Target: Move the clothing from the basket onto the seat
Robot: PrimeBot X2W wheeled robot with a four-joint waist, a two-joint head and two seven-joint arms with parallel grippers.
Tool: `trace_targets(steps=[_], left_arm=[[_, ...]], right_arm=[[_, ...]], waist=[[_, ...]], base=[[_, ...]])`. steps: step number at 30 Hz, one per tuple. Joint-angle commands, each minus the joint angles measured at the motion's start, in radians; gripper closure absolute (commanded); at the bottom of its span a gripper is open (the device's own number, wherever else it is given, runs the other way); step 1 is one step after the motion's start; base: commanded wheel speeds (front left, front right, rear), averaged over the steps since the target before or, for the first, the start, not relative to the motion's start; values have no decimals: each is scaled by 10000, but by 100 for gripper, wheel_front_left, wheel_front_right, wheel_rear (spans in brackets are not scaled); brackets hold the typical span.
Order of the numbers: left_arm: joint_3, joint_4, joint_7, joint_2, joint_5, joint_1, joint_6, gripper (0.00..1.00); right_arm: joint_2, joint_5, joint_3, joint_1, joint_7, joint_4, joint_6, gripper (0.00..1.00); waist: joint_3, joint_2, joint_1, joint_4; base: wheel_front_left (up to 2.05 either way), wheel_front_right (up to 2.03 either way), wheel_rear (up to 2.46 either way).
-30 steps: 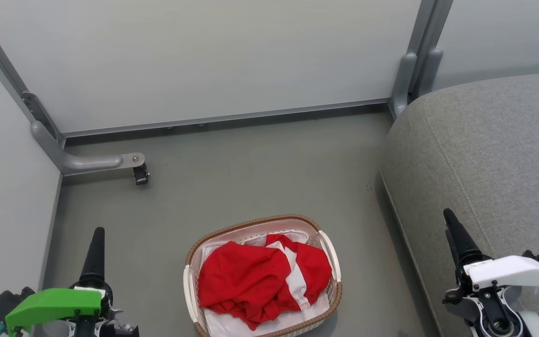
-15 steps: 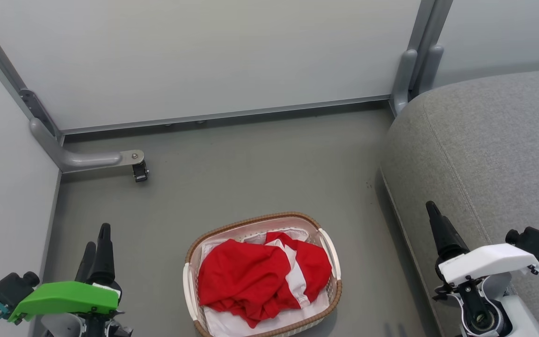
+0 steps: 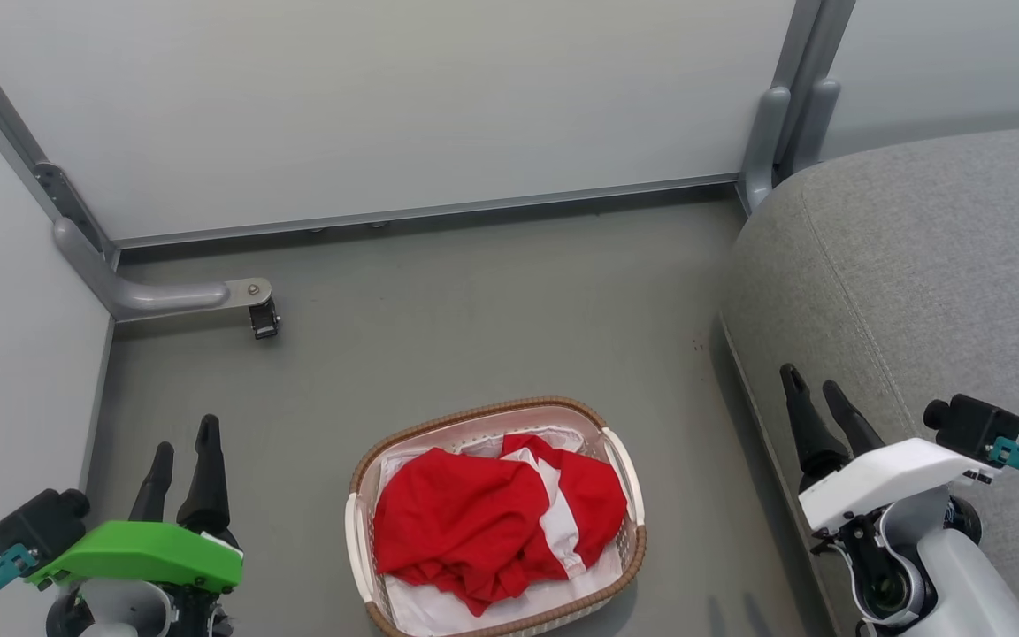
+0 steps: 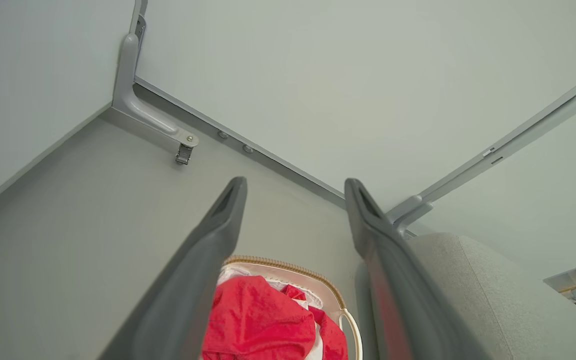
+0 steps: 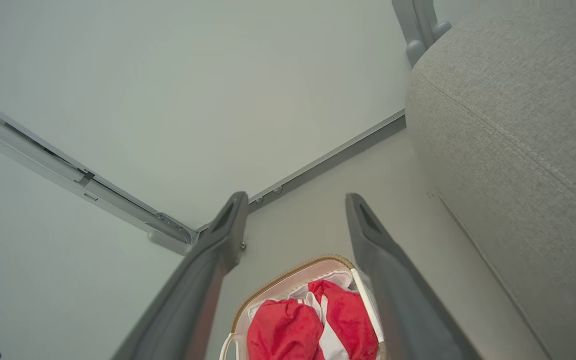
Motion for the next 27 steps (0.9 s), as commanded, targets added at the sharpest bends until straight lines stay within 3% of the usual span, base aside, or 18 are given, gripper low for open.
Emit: trace_targets(steps=[1, 27], left_arm=[[-19, -35, -129, 161, 404, -366, -56, 0], [-84, -39, -871, 235, 3685, -103, -66, 0]], right_arm=[[-91, -384, 9, -328, -129, -5, 3, 0], [187, -4191, -57, -499, -875, 466, 4, 0]], waist=[[1, 0, 0, -7], [141, 0, 0, -47]], base=[[0, 0, 0], [0, 0, 0]])
